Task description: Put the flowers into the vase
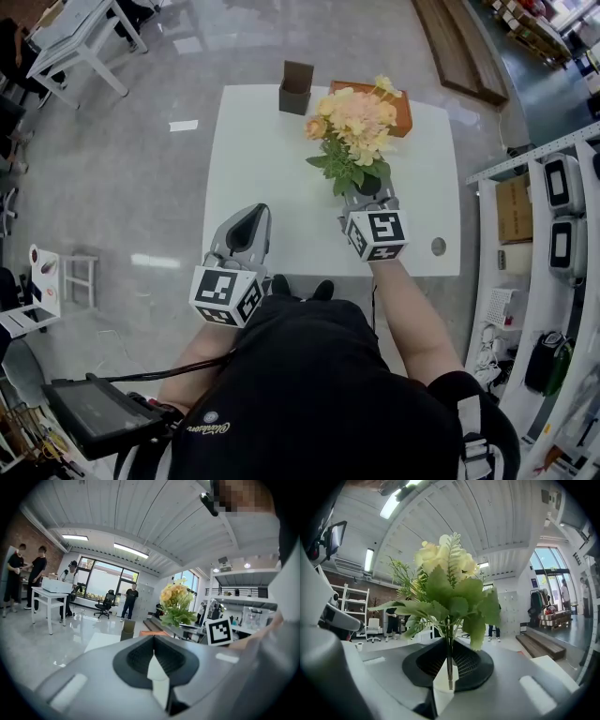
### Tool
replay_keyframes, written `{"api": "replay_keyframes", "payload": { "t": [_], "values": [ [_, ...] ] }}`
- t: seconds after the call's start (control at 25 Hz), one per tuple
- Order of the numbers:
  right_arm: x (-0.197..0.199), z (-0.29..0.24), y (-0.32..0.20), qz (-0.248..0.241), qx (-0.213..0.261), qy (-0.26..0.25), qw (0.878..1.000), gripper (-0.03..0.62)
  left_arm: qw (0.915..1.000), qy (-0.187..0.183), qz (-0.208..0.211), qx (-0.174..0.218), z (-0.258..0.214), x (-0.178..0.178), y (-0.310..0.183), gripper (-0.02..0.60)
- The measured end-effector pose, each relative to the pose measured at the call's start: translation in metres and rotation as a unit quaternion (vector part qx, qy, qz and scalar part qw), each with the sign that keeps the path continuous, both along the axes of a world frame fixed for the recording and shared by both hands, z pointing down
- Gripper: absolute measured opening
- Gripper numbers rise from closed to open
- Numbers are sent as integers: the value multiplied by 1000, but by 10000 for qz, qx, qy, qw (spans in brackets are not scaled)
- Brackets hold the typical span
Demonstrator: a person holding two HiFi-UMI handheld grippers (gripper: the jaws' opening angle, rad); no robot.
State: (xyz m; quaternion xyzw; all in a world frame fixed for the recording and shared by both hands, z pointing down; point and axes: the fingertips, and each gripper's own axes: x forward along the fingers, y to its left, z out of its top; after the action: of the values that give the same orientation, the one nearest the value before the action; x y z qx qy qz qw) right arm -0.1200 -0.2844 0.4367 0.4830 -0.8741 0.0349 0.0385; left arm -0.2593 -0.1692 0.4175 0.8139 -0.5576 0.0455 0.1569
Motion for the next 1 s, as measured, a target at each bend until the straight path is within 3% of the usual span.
{"api": "replay_keyframes", "payload": {
  "t": [0.4, 1.0],
  "values": [
    [0, 42, -1, -80, -668, 613, 9958, 40, 10000, 38, 6, -12, 4, 3, -2, 6],
    [-3, 44, 0, -144, -601, 1494, 9868, 60, 10000, 52, -29, 29, 0, 6, -4, 6]
  ]
}}
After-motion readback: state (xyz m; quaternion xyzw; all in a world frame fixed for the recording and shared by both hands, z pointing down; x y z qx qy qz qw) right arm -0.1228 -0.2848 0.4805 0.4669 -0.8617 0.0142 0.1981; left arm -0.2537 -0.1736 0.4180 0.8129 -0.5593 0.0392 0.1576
